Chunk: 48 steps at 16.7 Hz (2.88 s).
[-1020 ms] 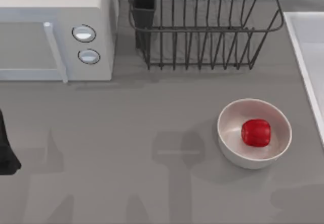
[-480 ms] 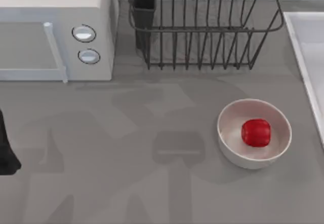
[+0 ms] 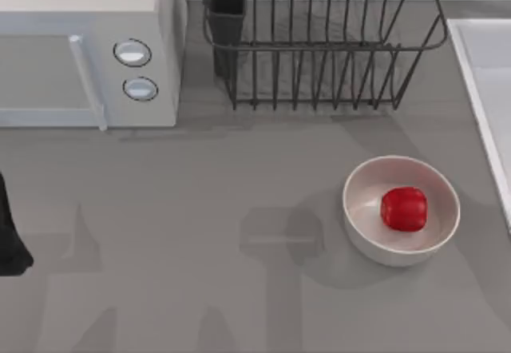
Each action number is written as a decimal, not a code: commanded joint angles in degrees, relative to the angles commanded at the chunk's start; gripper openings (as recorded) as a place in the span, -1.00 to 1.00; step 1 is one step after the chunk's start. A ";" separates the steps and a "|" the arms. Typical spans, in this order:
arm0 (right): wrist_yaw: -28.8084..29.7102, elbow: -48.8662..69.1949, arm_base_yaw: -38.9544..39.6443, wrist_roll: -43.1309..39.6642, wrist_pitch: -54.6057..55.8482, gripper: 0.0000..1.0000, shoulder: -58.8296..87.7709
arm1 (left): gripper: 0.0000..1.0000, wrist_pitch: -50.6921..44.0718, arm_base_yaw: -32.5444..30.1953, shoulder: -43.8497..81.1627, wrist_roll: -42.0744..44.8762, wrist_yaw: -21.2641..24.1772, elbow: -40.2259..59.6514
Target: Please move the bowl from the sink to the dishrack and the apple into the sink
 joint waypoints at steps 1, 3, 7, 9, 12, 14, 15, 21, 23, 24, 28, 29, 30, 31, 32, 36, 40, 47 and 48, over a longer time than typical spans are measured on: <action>2.12 -0.20 2.94 1.44 4.20 -1.00 -0.16 | 1.00 0.00 0.00 0.00 0.00 0.00 0.00; 5.63 -0.82 7.78 3.80 11.04 -1.00 -0.39 | 1.00 0.00 0.00 0.00 0.00 0.00 0.00; 9.20 -2.01 12.24 6.23 17.62 -1.00 -0.37 | 1.00 0.00 0.00 0.00 0.00 0.00 0.00; 9.29 -2.06 12.34 6.30 17.79 -1.00 -0.36 | 1.00 0.00 0.00 0.00 0.00 0.00 0.00; 9.03 -1.95 12.13 6.37 17.64 -1.00 -0.31 | 1.00 0.00 0.00 0.00 0.00 0.00 0.00; 8.88 -2.29 11.94 6.38 18.47 -1.00 0.31 | 1.00 0.00 0.00 0.00 0.00 0.00 0.00; 8.62 -2.83 11.67 6.39 19.76 -1.00 1.20 | 1.00 0.00 0.00 0.00 0.00 0.00 0.00; 4.91 -10.59 7.90 6.45 38.49 -1.00 11.31 | 1.00 0.00 0.00 0.00 0.00 0.00 0.00; 3.31 -13.92 6.30 6.32 46.47 -1.00 15.09 | 1.00 0.00 0.00 0.00 0.00 0.00 0.00; 2.56 -15.48 5.50 6.21 49.93 -1.00 16.74 | 1.00 0.00 0.00 0.00 0.00 0.00 0.00; 0.44 -20.09 3.18 6.00 57.81 -1.00 21.08 | 1.00 0.00 0.00 0.00 0.00 0.00 0.00; 0.29 -20.47 3.00 6.01 58.26 -1.00 21.38 | 1.00 0.00 0.00 0.00 0.00 0.00 0.00; 0.29 -20.47 3.00 6.01 58.26 -1.00 21.38 | 1.00 0.00 0.00 0.00 0.00 0.00 0.00; 0.29 -20.47 3.00 6.01 58.26 -1.00 21.38 | 1.00 0.00 0.00 0.00 0.00 0.00 0.00; 0.29 -20.47 3.00 6.01 58.26 -1.00 21.38 | 1.00 0.00 0.00 0.00 0.00 0.00 0.00; 0.29 -20.47 3.00 6.01 58.26 -0.55 21.38 | 1.00 0.00 0.00 0.00 0.00 0.00 0.00; 0.29 -20.47 3.00 6.01 58.26 0.06 21.38 | 1.00 0.00 0.00 0.00 0.00 0.00 0.00; 0.29 -20.47 3.00 6.01 58.26 1.00 21.38 | 1.00 0.00 0.00 0.00 0.00 0.00 0.00; 0.29 -20.47 3.00 6.01 58.26 1.00 21.38 | 1.00 0.00 0.00 0.00 0.00 0.00 0.00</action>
